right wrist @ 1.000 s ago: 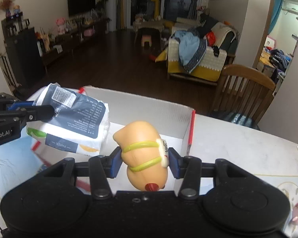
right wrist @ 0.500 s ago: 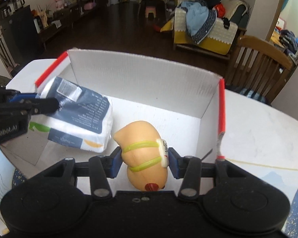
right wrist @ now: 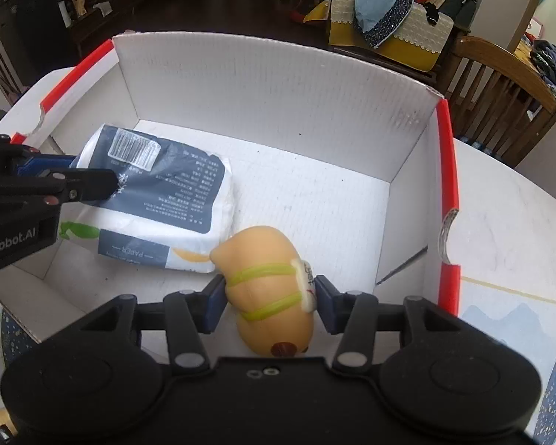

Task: Organize objects
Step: 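Open both tools to release the wipes and toy inside the box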

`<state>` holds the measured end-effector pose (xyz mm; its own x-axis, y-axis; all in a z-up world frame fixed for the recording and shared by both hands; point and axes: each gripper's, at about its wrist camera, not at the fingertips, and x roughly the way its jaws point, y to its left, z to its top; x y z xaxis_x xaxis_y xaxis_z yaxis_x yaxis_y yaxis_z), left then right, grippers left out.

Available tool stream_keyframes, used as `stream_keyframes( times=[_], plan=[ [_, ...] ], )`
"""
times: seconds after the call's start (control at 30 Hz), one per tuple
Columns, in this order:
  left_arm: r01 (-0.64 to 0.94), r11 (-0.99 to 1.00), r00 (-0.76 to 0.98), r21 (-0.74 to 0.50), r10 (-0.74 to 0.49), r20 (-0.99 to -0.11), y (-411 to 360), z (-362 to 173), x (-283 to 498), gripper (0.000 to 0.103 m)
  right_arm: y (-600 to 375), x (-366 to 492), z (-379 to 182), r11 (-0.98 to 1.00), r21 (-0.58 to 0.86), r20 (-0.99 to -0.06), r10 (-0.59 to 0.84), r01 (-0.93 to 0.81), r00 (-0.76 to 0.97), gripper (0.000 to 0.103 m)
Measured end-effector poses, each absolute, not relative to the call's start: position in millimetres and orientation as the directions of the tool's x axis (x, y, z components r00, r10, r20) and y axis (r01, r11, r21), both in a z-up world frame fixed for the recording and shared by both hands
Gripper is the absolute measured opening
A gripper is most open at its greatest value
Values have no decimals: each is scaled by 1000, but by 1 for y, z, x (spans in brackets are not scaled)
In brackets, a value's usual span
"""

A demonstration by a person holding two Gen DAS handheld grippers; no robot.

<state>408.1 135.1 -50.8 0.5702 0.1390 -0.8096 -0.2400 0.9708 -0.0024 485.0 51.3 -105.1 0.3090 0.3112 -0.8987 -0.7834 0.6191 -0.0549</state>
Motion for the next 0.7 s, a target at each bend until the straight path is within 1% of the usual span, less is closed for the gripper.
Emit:
stream_keyframes(
  times=[0.2, 0.27, 0.47, 0.6, 0.7],
  plan=[
    [-230, 973, 553, 11, 140, -822, 132, -52, 408, 15, 49, 477, -105, 595, -50, -901, 320, -802, 294, 57],
    [-228, 974, 551, 12, 139, -823, 131, -51, 407, 16, 48, 473, -104, 587, -64, -897, 320, -807, 305, 58],
    [-239, 971, 563, 7, 145, -814, 131, -43, 401, 17, 44, 471, -91, 589, -47, -883, 352, -807, 309, 62],
    [-242, 970, 589, -28, 124, -798, 132, -33, 392, 17, 38, 468, -77, 585, -52, -871, 370, -810, 323, 62],
    [-239, 971, 608, -26, 129, -783, 129, -23, 382, 18, 31, 467, -65, 588, -52, -855, 391, -807, 340, 63]
  ],
)
